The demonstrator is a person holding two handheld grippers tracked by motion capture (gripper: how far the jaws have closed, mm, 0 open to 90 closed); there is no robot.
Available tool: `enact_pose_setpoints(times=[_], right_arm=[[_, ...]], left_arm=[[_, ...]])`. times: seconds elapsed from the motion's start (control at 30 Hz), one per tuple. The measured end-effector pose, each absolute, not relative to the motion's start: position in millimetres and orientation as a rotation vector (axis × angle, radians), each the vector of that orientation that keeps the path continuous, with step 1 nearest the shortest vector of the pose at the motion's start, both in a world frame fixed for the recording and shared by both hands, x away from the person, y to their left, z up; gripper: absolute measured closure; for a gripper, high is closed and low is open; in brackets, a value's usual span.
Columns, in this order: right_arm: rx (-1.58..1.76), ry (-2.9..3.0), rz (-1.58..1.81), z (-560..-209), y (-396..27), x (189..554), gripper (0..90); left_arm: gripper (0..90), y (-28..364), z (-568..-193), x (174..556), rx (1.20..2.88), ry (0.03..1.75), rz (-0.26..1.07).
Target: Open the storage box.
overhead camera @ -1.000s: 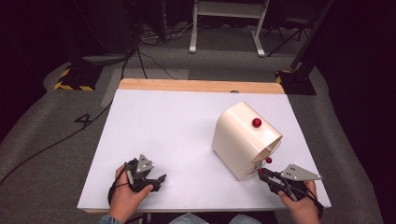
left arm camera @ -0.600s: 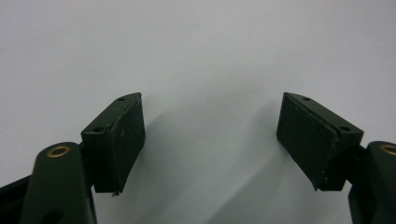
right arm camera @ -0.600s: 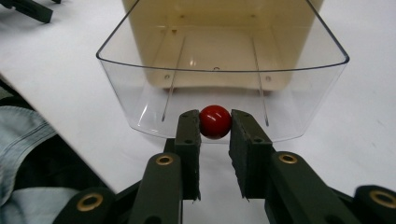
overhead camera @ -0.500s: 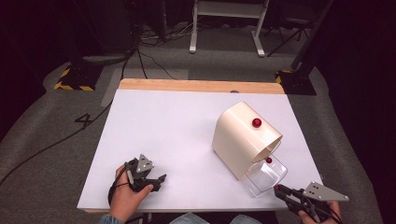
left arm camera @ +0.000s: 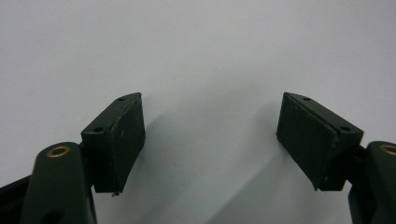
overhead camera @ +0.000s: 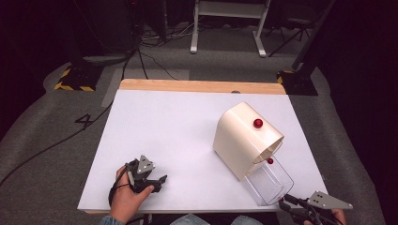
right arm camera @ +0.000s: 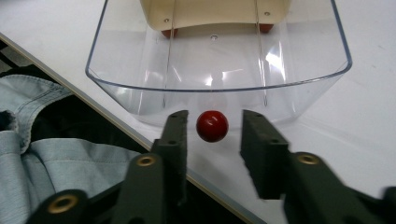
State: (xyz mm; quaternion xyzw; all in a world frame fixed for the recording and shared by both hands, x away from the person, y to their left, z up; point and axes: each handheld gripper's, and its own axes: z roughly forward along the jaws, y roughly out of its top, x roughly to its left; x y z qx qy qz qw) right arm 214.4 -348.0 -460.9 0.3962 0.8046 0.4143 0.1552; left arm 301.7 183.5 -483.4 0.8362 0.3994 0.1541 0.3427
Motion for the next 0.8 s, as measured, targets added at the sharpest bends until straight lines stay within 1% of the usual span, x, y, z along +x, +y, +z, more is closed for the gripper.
enact_pose_setpoints(times=[0.13,0.27,0.4,0.8], right_arm=[[1.123,2.263,1.213,-452.4,-352.4,210.9,53.3],[1.100,2.222,1.224,-440.2,-353.6,210.6,53.2],[1.041,2.188,1.254,-420.7,-348.0,220.4,55.1],[0.956,2.152,1.340,-391.0,-325.4,253.7,59.5]], left_arm=[[23.8,183.8,-483.2,302.3,2.179,1.033,0.407],[23.7,183.9,-483.0,302.6,2.181,1.034,0.406],[23.7,183.9,-483.1,302.8,2.178,1.035,0.401],[21.7,183.9,-483.3,303.4,2.177,1.033,0.385]])
